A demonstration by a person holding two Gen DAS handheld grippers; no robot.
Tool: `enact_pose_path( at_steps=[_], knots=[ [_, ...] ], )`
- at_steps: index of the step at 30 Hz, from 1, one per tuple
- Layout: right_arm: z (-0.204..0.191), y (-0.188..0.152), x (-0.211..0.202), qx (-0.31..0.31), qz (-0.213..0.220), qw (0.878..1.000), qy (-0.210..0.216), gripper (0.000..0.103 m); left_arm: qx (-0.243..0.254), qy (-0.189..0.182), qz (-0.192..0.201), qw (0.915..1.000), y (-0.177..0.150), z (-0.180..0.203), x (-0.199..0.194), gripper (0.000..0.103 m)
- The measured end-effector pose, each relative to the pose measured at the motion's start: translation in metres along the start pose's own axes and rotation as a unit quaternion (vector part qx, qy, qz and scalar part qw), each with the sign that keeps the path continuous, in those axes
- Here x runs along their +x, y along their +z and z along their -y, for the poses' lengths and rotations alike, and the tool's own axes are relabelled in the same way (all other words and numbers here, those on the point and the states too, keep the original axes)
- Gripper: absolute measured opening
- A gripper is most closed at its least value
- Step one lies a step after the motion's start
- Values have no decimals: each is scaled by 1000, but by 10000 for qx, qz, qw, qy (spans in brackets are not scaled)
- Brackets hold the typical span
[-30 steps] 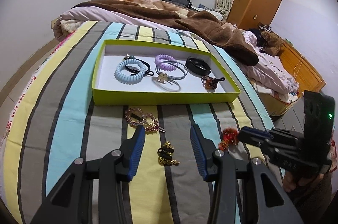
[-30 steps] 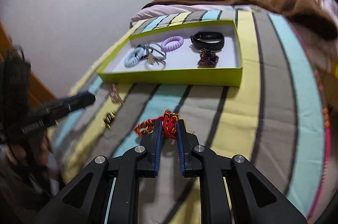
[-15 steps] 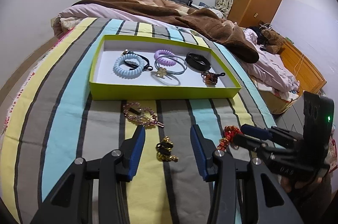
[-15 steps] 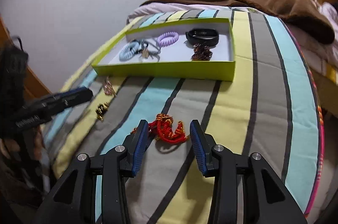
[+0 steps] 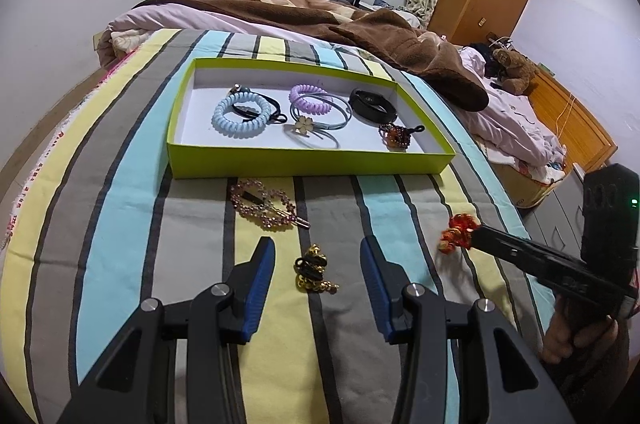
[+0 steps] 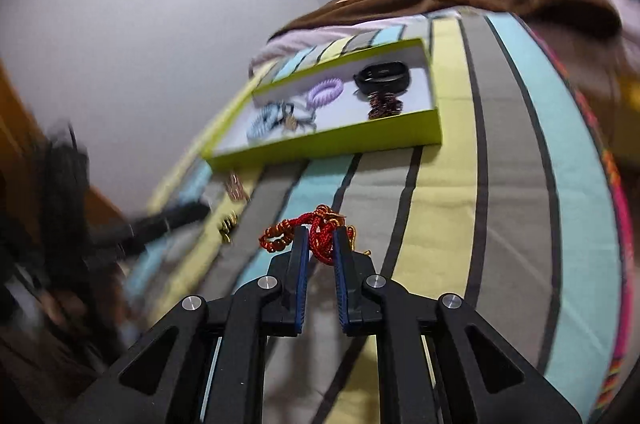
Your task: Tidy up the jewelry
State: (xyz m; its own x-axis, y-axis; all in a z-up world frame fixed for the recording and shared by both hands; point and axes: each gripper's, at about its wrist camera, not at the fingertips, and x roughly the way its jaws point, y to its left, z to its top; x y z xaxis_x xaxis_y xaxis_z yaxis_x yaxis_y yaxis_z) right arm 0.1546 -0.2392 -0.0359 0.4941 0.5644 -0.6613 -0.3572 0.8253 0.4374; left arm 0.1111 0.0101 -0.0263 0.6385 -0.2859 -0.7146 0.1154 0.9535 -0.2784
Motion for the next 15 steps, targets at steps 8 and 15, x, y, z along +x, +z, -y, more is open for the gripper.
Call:
enact_pose_path(
  at_steps=[8,15],
  knots=[
    [-17,-8,-2,-814,-129,9909,-1065,20,89,-48,-5,9999,-1,5,-1,46],
    [-28,4,6,-1221,-122,9852,-1200,20,9,35,82,10000,-2,-3,-12,46]
  ],
)
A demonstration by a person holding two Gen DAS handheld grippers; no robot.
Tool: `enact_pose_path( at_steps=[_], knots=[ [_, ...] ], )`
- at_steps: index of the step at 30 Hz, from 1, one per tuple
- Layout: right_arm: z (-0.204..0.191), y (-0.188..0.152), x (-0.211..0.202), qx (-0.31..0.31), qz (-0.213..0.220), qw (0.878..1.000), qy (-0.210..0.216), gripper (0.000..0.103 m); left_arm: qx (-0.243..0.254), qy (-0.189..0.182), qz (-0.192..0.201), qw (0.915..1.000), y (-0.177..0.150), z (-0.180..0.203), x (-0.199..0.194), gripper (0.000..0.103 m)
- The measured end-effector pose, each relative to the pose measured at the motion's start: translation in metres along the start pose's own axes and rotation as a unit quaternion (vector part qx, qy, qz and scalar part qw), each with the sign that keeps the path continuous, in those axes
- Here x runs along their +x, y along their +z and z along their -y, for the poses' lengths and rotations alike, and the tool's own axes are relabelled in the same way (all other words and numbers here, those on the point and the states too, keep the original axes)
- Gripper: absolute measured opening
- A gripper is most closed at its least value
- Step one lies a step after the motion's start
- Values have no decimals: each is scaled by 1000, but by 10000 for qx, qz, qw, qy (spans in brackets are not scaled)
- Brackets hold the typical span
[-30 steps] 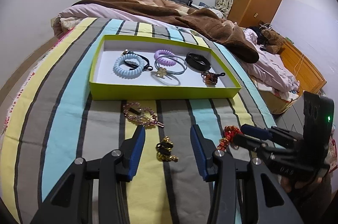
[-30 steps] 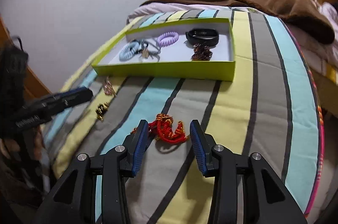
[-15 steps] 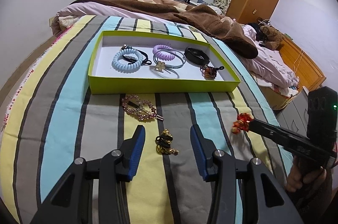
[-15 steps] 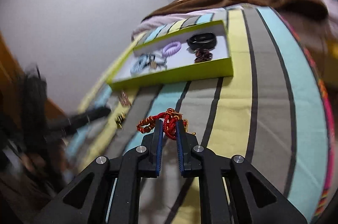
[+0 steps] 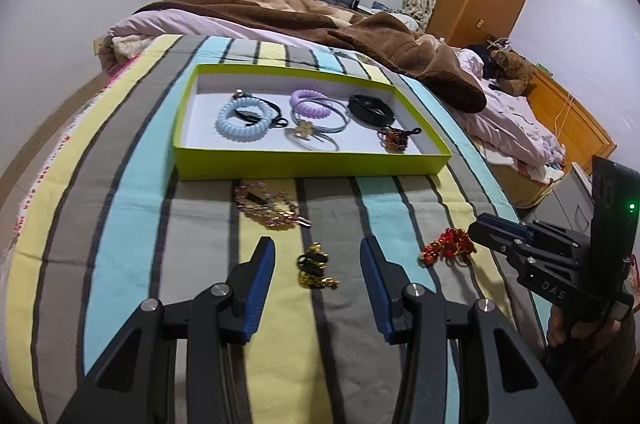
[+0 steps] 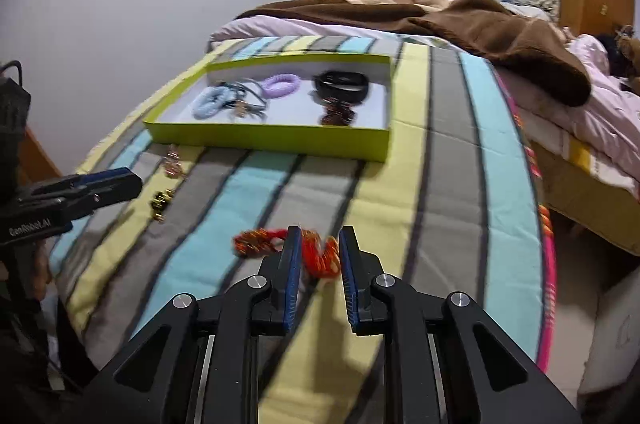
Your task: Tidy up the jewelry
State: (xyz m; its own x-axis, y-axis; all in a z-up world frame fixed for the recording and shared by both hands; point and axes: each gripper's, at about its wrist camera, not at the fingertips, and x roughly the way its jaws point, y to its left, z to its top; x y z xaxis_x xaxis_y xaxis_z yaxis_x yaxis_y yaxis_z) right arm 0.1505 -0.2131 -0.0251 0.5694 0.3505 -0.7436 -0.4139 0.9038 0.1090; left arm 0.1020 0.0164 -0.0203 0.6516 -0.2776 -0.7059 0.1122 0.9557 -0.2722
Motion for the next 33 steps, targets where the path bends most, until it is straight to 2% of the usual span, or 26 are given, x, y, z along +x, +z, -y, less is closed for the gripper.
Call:
enact_pose_path(
  at_steps=[4,7,14,16,18,19,21,24,27,29,32,33],
  knots=[
    [2,2,15,-80,-241,9996,-100,20,-47,79,-14,10000,-1,-6,-2,46],
    [10,-2,13,60,-264,9996,-121,20,4,29,-27,10000,-1,-2,-2,46],
    [28,-9,2,35,-302,9974,-657,20,365,-234,-153,9989,2,28,11,46],
    [32,-9,-1,15,-297,9979,-580,20,446,-312,-200,9983,4,38,16,46],
    [34,-10,-5,29,-206,9994,-290,20,527,-359,-226,9977,4,46,20,46],
    [35,-10,-6,39,-168,9997,-166,23,561,-368,-241,9975,4,48,21,46],
    [35,-10,-4,6,-165,9999,33,53,586,-345,-287,9973,4,52,24,46],
    [33,-7,8,-34,-377,9993,37,55,615,-327,-325,9970,5,57,27,46],
    [33,-7,15,-78,-549,9982,-226,55,658,-351,-384,9965,5,61,32,46],
    [35,-8,14,-23,-548,9983,-218,51,672,-352,-430,9962,6,64,36,46],
    [41,-10,11,53,-512,9982,-294,18,821,-443,-506,9944,5,72,42,49],
    [43,-10,10,91,-501,9983,-285,18,864,-494,-574,9934,5,75,45,53]
  ],
)
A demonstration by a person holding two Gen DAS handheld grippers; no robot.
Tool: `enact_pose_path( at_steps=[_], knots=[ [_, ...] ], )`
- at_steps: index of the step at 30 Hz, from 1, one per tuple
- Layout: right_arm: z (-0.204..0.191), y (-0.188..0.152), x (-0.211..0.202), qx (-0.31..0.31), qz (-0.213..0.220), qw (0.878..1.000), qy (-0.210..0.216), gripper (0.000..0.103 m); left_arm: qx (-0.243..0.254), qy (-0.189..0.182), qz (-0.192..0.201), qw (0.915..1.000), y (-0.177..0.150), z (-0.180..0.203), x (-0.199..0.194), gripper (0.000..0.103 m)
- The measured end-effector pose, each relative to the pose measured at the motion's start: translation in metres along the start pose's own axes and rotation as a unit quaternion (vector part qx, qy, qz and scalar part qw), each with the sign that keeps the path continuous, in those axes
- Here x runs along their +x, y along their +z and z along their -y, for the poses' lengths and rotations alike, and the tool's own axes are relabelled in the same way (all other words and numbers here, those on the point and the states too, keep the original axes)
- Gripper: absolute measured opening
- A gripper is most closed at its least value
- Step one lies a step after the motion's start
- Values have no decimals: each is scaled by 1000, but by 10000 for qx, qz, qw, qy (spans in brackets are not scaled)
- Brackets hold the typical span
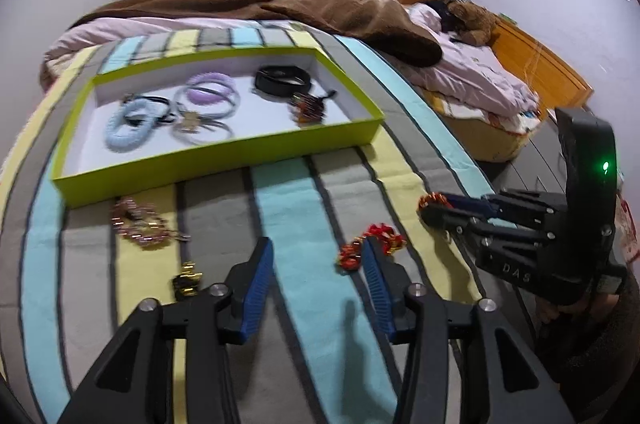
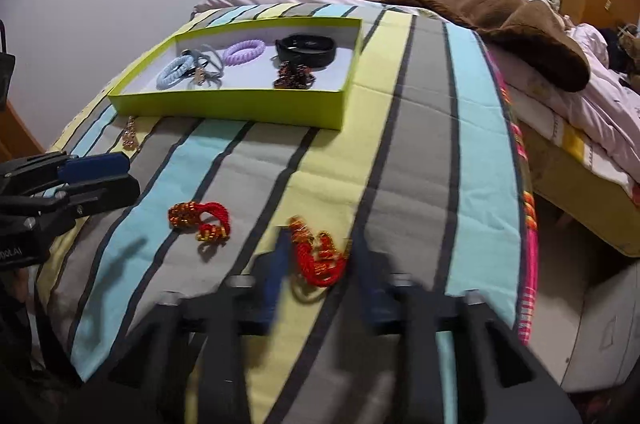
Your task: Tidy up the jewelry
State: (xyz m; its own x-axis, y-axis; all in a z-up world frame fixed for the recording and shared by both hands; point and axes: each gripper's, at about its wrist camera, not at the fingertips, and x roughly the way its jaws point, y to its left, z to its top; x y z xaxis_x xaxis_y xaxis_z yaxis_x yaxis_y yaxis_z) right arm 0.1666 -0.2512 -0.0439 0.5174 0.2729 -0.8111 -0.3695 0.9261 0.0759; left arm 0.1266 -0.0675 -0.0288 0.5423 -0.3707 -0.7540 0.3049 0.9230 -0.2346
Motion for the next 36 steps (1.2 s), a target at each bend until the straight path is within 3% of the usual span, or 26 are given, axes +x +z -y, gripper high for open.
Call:
enact_pose_path(
  at_steps=[14,25,28,32,36],
  knots=[
    [15,-10,-26,240,394,9989,120,15,683,68,-317,9971,4,38,33,54],
    [16,-15,-30,359,504,9979,174,15,1032,476,-253,9932,0,51,38,53],
    [16,-16,-30,365,506,9979,174,15,1042,501,-241,9930,0,51,37,44],
    [15,-16,-31,396,522,9977,159,15,977,449,-227,9939,0,47,36,24],
    [13,-16,-33,403,541,9976,153,15,933,420,-243,9945,1,44,34,17]
  ],
)
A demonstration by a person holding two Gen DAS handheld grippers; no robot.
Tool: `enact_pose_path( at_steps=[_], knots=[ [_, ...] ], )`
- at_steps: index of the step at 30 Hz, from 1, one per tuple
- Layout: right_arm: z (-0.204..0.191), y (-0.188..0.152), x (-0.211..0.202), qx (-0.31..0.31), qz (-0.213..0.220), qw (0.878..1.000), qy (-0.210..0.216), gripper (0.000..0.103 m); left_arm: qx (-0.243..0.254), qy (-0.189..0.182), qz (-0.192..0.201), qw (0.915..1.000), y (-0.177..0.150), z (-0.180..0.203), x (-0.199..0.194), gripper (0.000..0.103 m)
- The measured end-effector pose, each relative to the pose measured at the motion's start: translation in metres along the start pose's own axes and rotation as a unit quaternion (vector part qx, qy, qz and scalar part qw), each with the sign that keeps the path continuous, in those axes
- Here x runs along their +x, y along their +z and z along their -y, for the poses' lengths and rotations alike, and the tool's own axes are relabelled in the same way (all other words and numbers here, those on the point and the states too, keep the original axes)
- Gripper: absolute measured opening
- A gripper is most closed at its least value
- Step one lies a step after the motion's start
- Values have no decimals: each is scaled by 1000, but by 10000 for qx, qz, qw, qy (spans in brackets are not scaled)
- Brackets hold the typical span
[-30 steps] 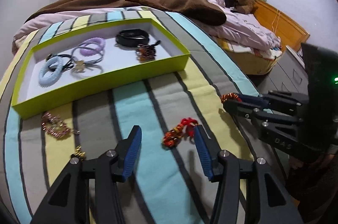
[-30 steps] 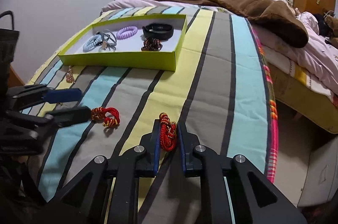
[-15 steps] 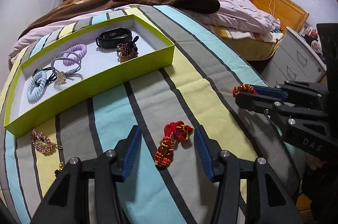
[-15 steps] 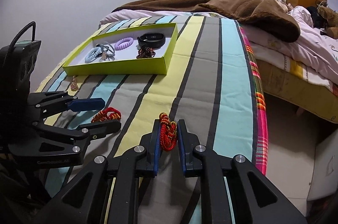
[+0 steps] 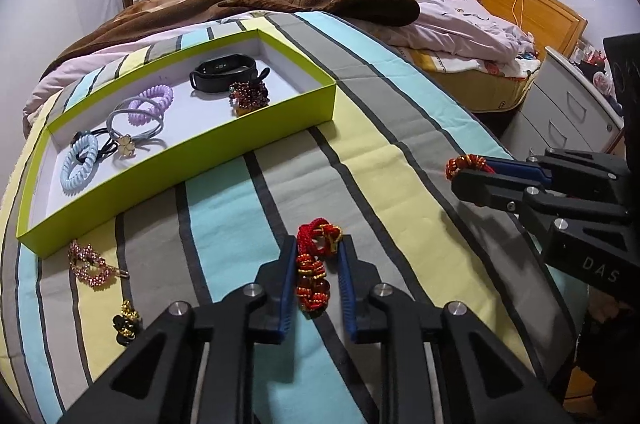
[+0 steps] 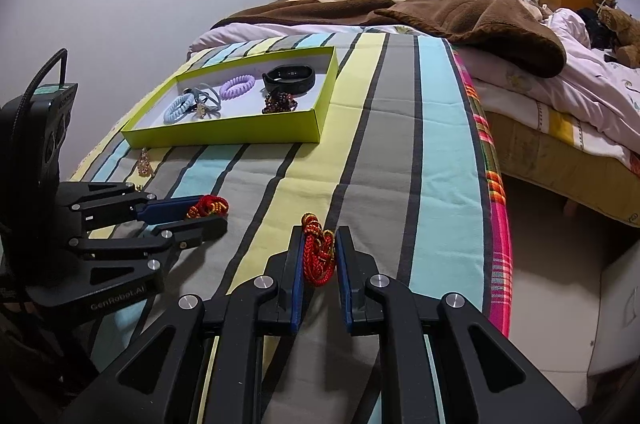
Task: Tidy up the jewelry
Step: 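Carry both red cord bracelets into the box and open both grippers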
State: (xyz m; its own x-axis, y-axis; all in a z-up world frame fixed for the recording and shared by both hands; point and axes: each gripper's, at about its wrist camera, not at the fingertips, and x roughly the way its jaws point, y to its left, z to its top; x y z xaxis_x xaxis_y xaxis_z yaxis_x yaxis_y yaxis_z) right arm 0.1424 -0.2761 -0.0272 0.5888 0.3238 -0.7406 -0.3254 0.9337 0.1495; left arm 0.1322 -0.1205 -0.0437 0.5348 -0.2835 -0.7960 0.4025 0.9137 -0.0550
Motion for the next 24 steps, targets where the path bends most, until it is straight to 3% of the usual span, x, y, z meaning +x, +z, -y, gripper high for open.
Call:
enact_pose_path(
  at_steps=[12,24],
  knots=[
    [-11,3,0,-23,62,10000,-29,15,-398,107,268,9988,-2,-23,-18,14],
    [-38,38,-1,-198,340,9991,186,15,-857,337,644,9937,14,-72,-47,14]
  ],
)
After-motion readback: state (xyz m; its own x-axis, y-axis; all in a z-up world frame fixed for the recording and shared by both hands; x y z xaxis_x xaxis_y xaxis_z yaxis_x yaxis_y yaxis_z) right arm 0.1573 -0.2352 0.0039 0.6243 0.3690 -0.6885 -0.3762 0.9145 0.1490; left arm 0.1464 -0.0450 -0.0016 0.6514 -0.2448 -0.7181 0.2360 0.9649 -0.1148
